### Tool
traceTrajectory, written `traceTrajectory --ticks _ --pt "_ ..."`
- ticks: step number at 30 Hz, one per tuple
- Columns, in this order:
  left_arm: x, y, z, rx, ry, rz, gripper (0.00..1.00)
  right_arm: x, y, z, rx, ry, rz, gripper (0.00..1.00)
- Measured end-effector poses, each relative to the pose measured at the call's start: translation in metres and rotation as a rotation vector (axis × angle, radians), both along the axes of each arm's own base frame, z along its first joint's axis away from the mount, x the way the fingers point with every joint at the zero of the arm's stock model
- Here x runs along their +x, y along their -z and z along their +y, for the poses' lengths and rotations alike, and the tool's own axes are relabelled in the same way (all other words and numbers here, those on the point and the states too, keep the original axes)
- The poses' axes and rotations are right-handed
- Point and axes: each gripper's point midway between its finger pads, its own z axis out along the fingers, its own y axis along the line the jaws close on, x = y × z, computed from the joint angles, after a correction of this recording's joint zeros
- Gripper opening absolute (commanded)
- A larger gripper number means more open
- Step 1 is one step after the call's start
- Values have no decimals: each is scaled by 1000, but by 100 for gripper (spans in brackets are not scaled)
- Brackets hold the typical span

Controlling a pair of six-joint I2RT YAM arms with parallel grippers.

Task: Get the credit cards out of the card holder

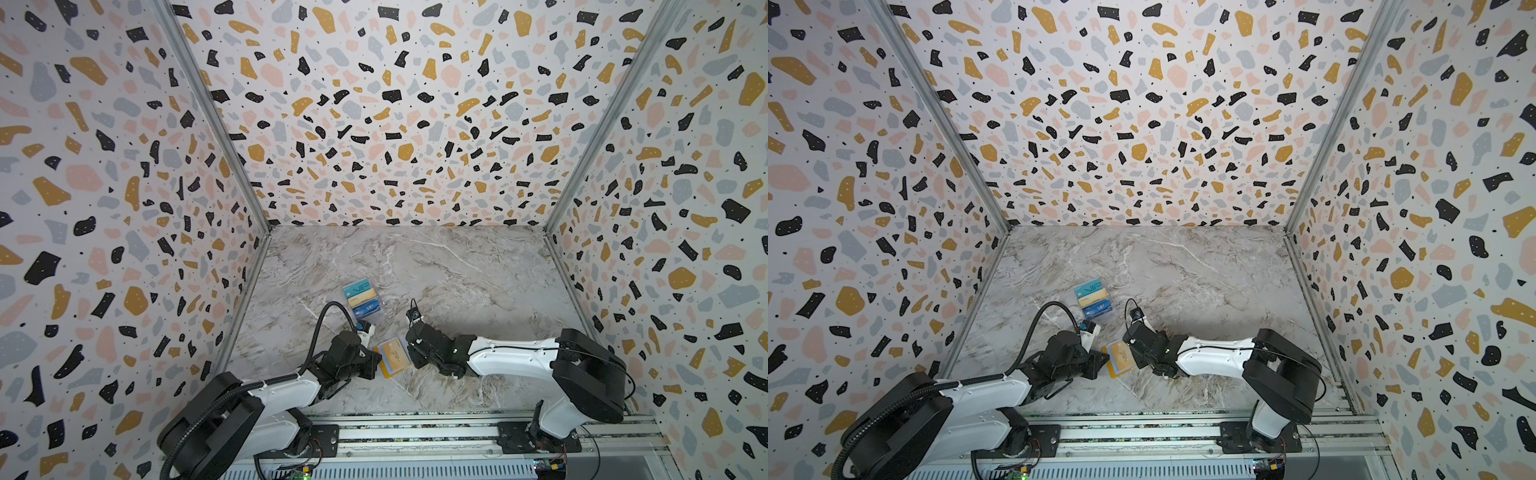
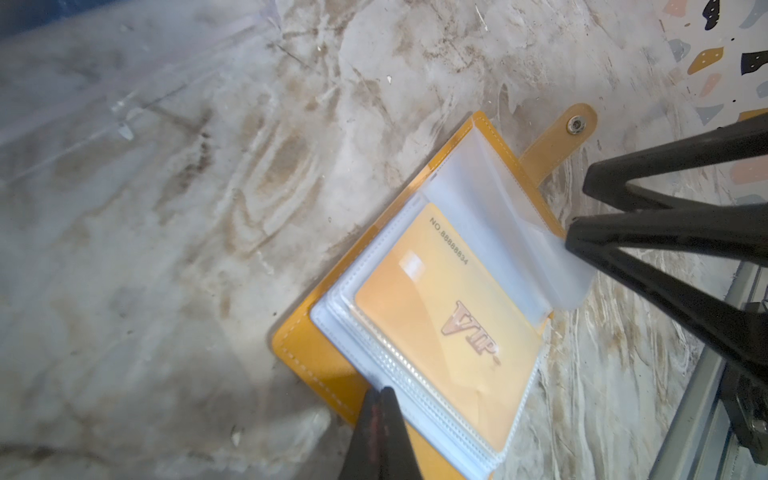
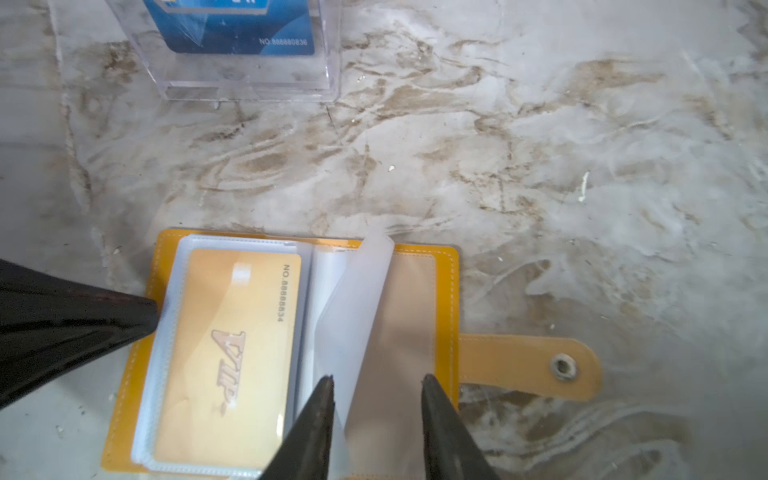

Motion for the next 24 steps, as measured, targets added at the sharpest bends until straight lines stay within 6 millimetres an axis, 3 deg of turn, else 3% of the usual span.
traceTrajectory --ticks 6,10,18,24 --pt "0 0 0 -5 0 -4 0 3 -16 -21 -33 52 -29 38" --pt "1 0 -1 -13 -2 -12 0 -1 -30 -24 -11 35 -26 43" --pt "1 1 -1 -15 -2 -14 0 -24 -36 16 136 -172 135 44" --pt "1 1 -1 -15 -2 -14 0 -22 -12 38 198 -238 288 38"
